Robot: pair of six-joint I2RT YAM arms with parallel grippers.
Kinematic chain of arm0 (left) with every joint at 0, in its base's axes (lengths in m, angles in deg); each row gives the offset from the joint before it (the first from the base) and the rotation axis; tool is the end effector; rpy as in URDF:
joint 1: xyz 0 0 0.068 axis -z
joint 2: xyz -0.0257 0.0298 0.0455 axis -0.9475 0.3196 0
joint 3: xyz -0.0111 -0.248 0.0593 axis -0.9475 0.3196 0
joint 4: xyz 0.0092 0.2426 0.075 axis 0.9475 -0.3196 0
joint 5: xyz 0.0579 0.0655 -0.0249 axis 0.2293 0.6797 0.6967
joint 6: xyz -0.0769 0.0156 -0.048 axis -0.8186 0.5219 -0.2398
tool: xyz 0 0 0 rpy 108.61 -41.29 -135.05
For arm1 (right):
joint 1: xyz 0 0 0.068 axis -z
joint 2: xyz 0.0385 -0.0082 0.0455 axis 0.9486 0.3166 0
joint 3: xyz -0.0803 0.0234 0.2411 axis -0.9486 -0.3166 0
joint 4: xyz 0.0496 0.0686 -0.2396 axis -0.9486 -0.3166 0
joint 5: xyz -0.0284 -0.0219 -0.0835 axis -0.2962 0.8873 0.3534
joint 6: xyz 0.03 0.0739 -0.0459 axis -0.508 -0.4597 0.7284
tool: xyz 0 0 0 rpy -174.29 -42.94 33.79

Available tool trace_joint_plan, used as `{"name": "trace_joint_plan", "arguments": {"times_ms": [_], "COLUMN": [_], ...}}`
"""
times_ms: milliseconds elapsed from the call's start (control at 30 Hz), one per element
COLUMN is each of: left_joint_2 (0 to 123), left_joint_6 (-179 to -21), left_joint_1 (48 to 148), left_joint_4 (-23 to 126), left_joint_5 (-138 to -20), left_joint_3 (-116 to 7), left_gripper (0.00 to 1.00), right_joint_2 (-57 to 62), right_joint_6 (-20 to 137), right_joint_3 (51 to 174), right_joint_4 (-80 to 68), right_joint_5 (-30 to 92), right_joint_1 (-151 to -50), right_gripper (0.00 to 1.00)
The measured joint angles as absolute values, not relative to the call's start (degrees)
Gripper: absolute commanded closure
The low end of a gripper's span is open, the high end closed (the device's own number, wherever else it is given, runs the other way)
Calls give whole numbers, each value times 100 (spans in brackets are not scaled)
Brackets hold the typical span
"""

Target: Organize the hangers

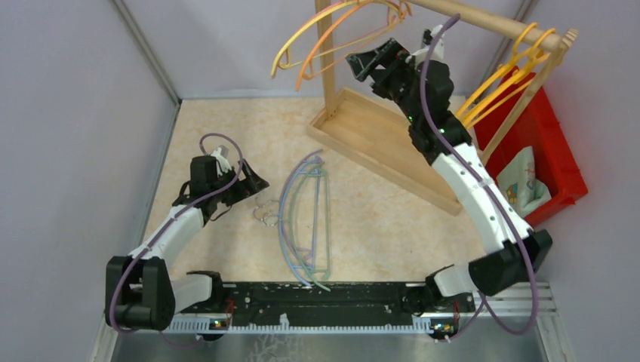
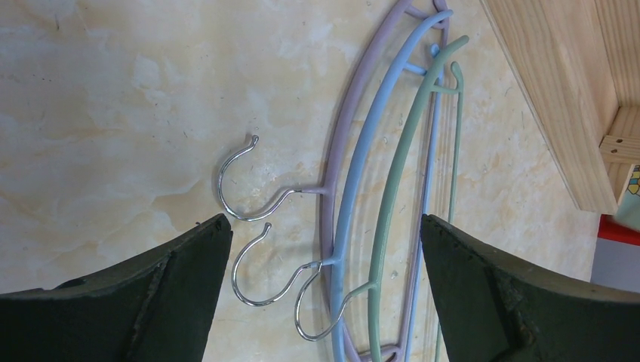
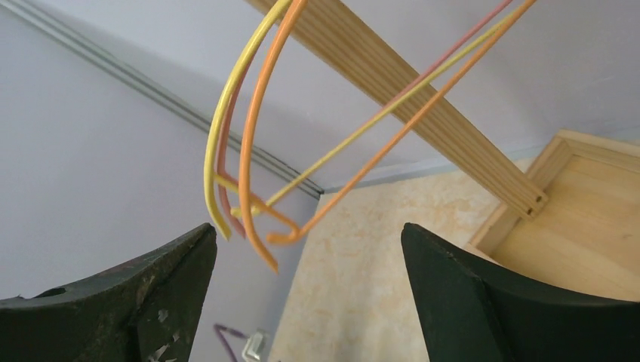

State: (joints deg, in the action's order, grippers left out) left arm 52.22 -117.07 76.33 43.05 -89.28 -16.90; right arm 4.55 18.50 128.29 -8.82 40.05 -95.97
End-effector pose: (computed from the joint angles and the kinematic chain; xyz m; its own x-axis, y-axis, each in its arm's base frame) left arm 0.2705 -0.0502 0.1710 -0.7000 -0.3909 -0.5976 0.0021 0.8358 -0.5491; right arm 0.3416 0.1533 0.4612 -0.2403 0.6880 -0.6848 -0.3201 0.6098 0.7250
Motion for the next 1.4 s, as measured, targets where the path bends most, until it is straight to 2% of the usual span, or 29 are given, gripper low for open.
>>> {"name": "trace_joint_plan", "arguments": {"times_ms": [233, 433, 600, 767, 1000, 1267, 1400], "left_joint_2": [5578, 5838, 5956, 5958, 5851, 5698, 5698], "left_joint_6": [-11702, -11580, -11519, -11482, -11420, -11434, -11429], "left_joint_1": [7607, 7589, 7401, 7043, 6446, 6446, 6446], "left_joint_4": [4348, 4298, 4222, 4110, 3852, 3832, 3832], "left_joint_5": [-8961, -8893, -8849, -8902, -9066, -9262, -9280], "left_joint_3": [-1762, -2066, -2470, -2599, -2573, -2391, -2391], "left_gripper": [0, 0, 0, 0, 0, 0, 0], "right_joint_2": [-791, -702, -90, 721, 2024, 3167, 3434], "right_joint_6": [2976, 4101, 4560, 4880, 5054, 5033, 4971], "right_joint_3": [12178, 11382, 10622, 10565, 10775, 11280, 11326], "right_joint_4": [-2008, -3321, -3938, -3914, -3367, -2821, -2620], "right_joint_5": [3832, 4068, 4162, 3913, 3144, 2497, 2322], "right_joint_1": [-9901, -11262, -12257, -12724, -12871, -12943, -12961], "right_gripper": [9, 11, 15, 19, 28, 35, 43]}}
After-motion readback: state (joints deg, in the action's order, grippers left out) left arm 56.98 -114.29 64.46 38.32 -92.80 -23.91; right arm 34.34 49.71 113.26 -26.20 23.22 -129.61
